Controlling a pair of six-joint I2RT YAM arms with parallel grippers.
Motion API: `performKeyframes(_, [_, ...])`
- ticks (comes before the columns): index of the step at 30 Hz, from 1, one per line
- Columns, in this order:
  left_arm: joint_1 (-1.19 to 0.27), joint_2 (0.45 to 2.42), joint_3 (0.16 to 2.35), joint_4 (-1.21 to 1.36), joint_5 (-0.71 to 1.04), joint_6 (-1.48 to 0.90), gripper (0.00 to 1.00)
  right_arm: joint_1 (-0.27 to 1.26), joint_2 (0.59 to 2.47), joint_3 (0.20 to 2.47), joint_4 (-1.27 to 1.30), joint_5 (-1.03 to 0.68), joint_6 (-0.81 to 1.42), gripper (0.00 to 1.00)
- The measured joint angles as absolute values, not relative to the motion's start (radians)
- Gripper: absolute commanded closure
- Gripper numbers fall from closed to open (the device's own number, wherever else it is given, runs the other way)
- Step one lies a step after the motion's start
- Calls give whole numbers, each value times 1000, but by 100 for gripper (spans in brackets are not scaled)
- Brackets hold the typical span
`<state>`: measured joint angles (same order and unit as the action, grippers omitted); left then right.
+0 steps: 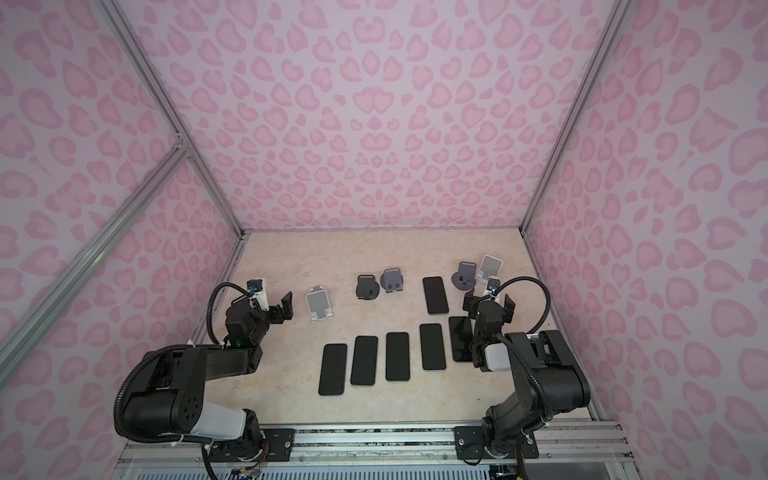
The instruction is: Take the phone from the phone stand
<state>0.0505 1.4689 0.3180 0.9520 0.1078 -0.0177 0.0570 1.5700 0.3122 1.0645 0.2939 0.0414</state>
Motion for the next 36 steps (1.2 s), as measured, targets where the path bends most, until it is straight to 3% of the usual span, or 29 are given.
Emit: performKeyframes(36, [51, 1469, 318, 952, 108, -18, 2, 70, 1570, 312, 1065, 299, 34, 0])
